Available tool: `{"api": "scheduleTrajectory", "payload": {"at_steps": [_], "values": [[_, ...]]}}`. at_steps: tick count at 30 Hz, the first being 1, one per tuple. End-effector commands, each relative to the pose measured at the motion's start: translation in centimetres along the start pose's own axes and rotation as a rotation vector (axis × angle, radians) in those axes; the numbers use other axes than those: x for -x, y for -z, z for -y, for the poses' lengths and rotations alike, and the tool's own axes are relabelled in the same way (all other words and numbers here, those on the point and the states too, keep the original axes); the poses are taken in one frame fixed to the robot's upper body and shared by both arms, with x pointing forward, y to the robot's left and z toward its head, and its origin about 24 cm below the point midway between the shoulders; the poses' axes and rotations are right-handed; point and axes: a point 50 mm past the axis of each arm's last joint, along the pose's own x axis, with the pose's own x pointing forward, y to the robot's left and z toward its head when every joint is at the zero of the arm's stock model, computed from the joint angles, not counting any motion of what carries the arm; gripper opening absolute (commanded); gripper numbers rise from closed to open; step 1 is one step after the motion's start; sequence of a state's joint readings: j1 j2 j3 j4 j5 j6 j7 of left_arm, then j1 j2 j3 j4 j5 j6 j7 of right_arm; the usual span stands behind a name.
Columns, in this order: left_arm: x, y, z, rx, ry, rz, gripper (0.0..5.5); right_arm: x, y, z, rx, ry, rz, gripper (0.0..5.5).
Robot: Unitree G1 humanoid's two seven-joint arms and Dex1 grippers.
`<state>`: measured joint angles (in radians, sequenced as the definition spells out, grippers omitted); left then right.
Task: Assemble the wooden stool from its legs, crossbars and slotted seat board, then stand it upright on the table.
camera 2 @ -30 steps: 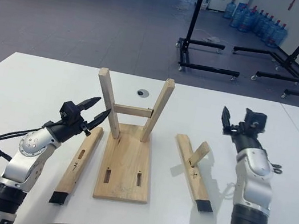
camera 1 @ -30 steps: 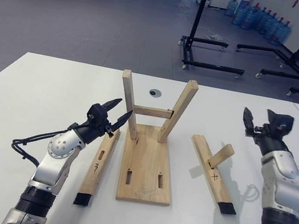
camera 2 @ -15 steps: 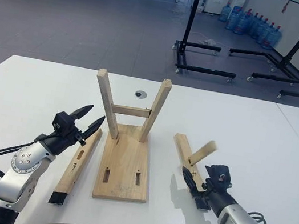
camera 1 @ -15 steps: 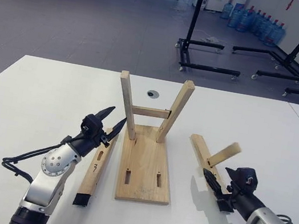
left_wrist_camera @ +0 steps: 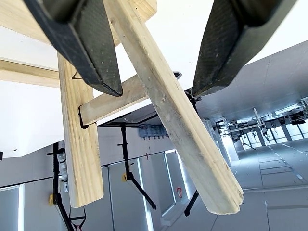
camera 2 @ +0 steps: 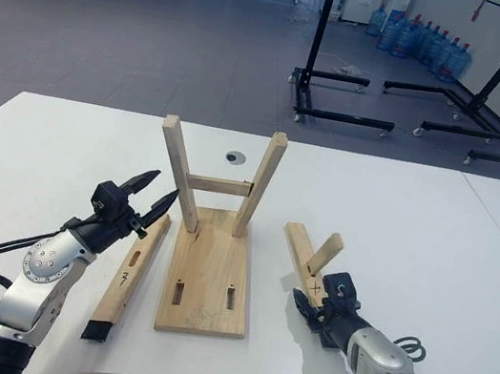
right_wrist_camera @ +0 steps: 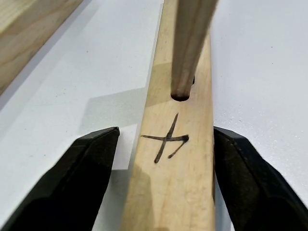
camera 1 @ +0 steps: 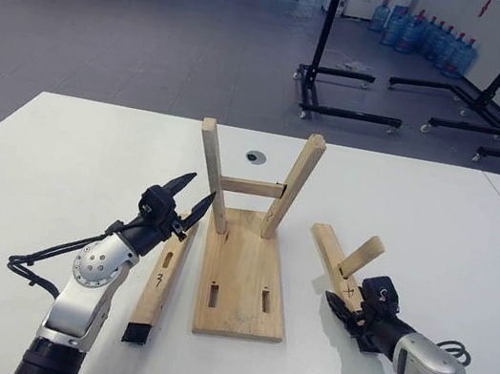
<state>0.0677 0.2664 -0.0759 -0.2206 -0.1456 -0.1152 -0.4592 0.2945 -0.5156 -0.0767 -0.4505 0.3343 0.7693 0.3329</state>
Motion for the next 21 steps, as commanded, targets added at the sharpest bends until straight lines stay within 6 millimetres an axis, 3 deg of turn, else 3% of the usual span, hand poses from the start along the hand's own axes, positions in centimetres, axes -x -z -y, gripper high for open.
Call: {"api": "scheduleTrajectory", "payload": {"at_steps": [1,4,8,11,13,15,18,21], "values": [[-0.1,0.2,-0.1,-0.005,0.008,-0.012,2.62,-0.3,1.2,0.1,0.0,0.018,-0.09,2.54],[-0.1,0.3,-0.2,-0.006,0.006,-0.017,2.62,0.6,1.7,-0.2,-0.012,0.033,-0.082,2.09],[-0.3,0.5,-0.6,0.023,0.012,-0.027,2.62,0.4,1.3,-0.1,-0.064,0.059,0.019,2.04],[-0.6,-1.1,-1.5,0.175,-0.004,0.098,2.62,0.3,-3.1,1.1,-0.102,0.075,0.393,2.04],[-0.5,-2.8,-1.2,0.372,0.098,0.216,2.62,-0.9,-5.8,3.7,-0.076,0.081,0.6,2.04],[-0.2,-3.9,-0.9,0.488,0.257,0.256,2.62,-0.8,-9.5,4.8,-0.085,0.033,0.81,2.04],[0.7,-6.1,-1.3,0.67,0.451,0.358,2.81,1.4,-14.7,3.4,-0.163,-0.287,1.076,2.04],[0.9,-7.3,-1.1,0.739,0.614,0.353,3.19,2.4,-16.2,0.8,-0.136,-0.591,1.089,2.04]]}}
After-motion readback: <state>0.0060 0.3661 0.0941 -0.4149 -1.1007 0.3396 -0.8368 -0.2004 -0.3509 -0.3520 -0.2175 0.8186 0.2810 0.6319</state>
